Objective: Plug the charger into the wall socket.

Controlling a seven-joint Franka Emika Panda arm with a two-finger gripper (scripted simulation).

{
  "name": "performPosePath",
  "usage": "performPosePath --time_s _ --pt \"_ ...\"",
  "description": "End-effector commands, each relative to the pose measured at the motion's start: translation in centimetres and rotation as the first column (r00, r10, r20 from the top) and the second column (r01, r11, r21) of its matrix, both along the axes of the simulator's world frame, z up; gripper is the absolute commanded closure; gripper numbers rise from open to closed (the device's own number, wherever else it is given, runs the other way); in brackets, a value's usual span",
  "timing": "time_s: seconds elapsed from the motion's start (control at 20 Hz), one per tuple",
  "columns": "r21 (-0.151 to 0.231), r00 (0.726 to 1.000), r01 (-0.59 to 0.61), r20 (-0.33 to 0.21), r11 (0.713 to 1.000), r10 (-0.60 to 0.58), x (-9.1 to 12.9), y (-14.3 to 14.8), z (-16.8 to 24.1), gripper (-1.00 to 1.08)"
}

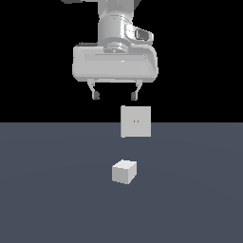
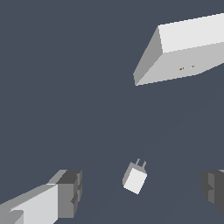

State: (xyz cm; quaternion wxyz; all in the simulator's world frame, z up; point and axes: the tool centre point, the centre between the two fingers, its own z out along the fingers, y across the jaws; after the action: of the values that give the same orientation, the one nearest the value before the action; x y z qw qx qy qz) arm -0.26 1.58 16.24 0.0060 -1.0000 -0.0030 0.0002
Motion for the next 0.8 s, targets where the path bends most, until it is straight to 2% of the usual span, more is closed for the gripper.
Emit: performPosePath --time_s 0.0,0.4,0.75 --pt "0.0 1.0 0.0 0.0 1.0 0.0 0.0 0.0 0.0 -0.92" --pt "-0.003 0.999 0.028 0.015 1.0 -0.028 -0.6 -0.2 -0.6 -0.92" --pt "-0.01 0.994 0.098 0.055 0.995 -0.098 -2.0 -0.8 -2.0 -0.92"
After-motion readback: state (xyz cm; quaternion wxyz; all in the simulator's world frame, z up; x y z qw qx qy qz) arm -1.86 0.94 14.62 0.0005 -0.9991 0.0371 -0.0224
